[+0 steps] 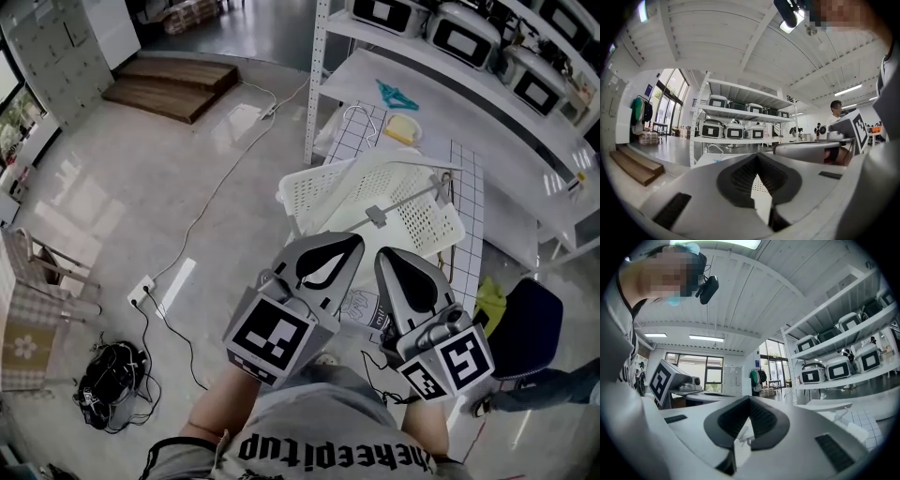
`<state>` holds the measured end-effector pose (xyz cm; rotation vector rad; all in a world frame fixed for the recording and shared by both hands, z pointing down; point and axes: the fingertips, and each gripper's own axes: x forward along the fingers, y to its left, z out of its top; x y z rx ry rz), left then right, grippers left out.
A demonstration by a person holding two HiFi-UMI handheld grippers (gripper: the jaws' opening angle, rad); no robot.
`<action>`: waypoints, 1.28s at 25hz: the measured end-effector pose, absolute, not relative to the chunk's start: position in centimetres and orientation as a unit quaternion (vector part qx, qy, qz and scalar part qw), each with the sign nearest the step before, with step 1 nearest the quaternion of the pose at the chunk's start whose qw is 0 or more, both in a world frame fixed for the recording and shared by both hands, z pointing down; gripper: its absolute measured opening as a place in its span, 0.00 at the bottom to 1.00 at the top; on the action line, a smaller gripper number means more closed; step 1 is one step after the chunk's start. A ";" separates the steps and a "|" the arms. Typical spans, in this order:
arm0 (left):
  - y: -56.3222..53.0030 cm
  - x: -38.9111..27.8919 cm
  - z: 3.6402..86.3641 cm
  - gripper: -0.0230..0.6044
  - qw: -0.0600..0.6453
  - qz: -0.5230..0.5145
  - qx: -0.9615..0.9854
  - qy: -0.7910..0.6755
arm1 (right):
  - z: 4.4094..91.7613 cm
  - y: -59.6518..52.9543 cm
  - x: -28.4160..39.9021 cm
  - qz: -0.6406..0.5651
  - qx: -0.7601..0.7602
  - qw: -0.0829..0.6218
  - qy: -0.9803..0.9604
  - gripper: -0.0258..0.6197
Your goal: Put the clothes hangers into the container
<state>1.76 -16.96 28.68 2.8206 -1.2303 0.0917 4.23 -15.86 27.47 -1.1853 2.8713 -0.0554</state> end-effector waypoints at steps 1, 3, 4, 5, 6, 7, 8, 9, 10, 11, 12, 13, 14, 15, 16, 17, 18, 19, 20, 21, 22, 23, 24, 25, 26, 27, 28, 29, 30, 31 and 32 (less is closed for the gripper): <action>-16.9 1.9 28.6 0.05 0.026 0.030 0.917 -0.398 | 27.5 -15.8 4.4 -0.018 -0.382 0.017 0.924 0.04; -16.6 2.2 28.6 0.05 0.030 0.027 0.917 -0.397 | 27.5 -15.6 4.6 -0.019 -0.382 0.017 0.924 0.04; -16.4 2.3 28.5 0.05 0.032 0.025 0.917 -0.396 | 27.5 -15.4 4.7 -0.018 -0.381 0.017 0.924 0.04; -16.3 2.4 28.4 0.05 0.031 0.024 0.918 -0.396 | 27.5 -15.3 4.8 -0.017 -0.381 0.017 0.924 0.04; -16.2 2.5 28.3 0.05 0.028 0.024 0.918 -0.395 | 27.5 -15.3 4.9 -0.016 -0.382 0.016 0.924 0.04; -16.1 2.6 28.2 0.05 0.030 0.023 0.918 -0.395 | 27.4 -15.2 5.0 -0.015 -0.382 0.016 0.924 0.04; -16.0 2.6 28.2 0.05 0.034 0.022 0.918 -0.395 | 27.4 -15.1 5.1 -0.014 -0.383 0.016 0.923 0.04; -15.9 2.7 28.2 0.05 0.036 0.022 0.918 -0.395 | 27.4 -15.1 5.1 -0.012 -0.384 0.015 0.923 0.04; -15.9 2.8 28.2 0.05 0.036 0.023 0.918 -0.394 | 27.4 -15.1 5.2 -0.011 -0.384 0.016 0.923 0.04; -15.9 2.9 28.1 0.05 0.035 0.024 0.918 -0.394 | 27.4 -15.1 5.2 -0.011 -0.384 0.016 0.923 0.04; -15.9 2.9 28.1 0.05 0.035 0.024 0.918 -0.394 | 27.3 -15.1 5.3 -0.012 -0.383 0.017 0.923 0.04; -15.9 2.9 28.1 0.05 0.033 0.025 0.918 -0.394 | 27.3 -15.1 5.3 -0.012 -0.383 0.017 0.924 0.04; -15.9 3.0 28.1 0.05 0.031 0.026 0.918 -0.394 | 27.3 -15.1 5.3 -0.012 -0.383 0.018 0.924 0.04; -15.9 3.0 28.0 0.05 0.026 0.027 0.919 -0.393 | 27.3 -15.1 5.3 -0.012 -0.383 0.018 0.924 0.04; -15.9 3.0 28.0 0.05 0.023 0.027 0.919 -0.393 | 27.3 -15.2 5.3 -0.012 -0.383 0.019 0.924 0.04; -15.9 3.0 28.0 0.05 0.026 0.027 0.919 -0.393 | 27.2 -15.2 5.3 -0.012 -0.383 0.019 0.924 0.04; -15.9 3.0 27.9 0.05 0.030 0.025 0.919 -0.393 | 27.2 -15.2 5.4 -0.011 -0.383 0.019 0.924 0.04; -16.0 3.1 27.9 0.05 0.032 0.025 0.919 -0.393 | 27.2 -15.3 5.4 -0.011 -0.383 0.019 0.924 0.04; -16.0 3.1 27.9 0.05 0.032 0.024 0.919 -0.393 | 27.3 -15.3 5.3 -0.011 -0.383 0.019 0.924 0.04; -16.0 3.0 27.9 0.05 0.032 0.024 0.919 -0.393 | 27.3 -15.3 5.3 -0.011 -0.382 0.019 0.924 0.04; -16.0 3.0 27.9 0.05 0.032 0.023 0.919 -0.392 | 27.3 -15.4 5.3 -0.011 -0.382 0.019 0.924 0.04; -16.0 3.1 27.8 0.05 0.032 0.023 0.919 -0.392 | 27.3 -15.4 5.3 -0.011 -0.382 0.019 0.924 0.04; -16.1 3.1 27.8 0.05 0.032 0.022 0.919 -0.392 | 27.3 -15.4 5.3 -0.011 -0.382 0.019 0.924 0.04; -16.1 3.1 27.8 0.05 0.031 0.022 0.920 -0.391 | 27.3 -15.5 5.3 -0.011 -0.382 0.019 0.924 0.04; -16.1 3.2 27.8 0.05 0.031 0.022 0.920 -0.391 | 27.3 -15.5 5.4 -0.011 -0.382 0.019 0.924 0.04; -16.1 3.3 27.8 0.05 0.031 0.022 0.920 -0.391 | 27.3 -15.5 5.4 -0.010 -0.382 0.020 0.924 0.04; -16.1 3.3 27.8 0.05 0.030 0.022 0.920 -0.390 | 27.3 -15.5 5.5 -0.010 -0.382 0.020 0.924 0.04; -16.1 3.5 27.8 0.05 0.030 0.022 0.920 -0.390 | 27.3 -15.6 5.6 -0.010 -0.382 0.020 0.924 0.04; -16.1 3.6 27.8 0.05 0.030 0.023 0.920 -0.390 | 27.3 -15.6 5.7 -0.010 -0.382 0.020 0.924 0.04; -16.1 3.7 27.8 0.05 0.030 0.023 0.920 -0.390 | 27.3 -15.6 5.8 -0.010 -0.382 0.020 0.924 0.04; -16.1 3.8 27.9 0.05 0.030 0.023 0.920 -0.390 | 27.3 -15.7 5.9 -0.010 -0.382 0.021 0.924 0.04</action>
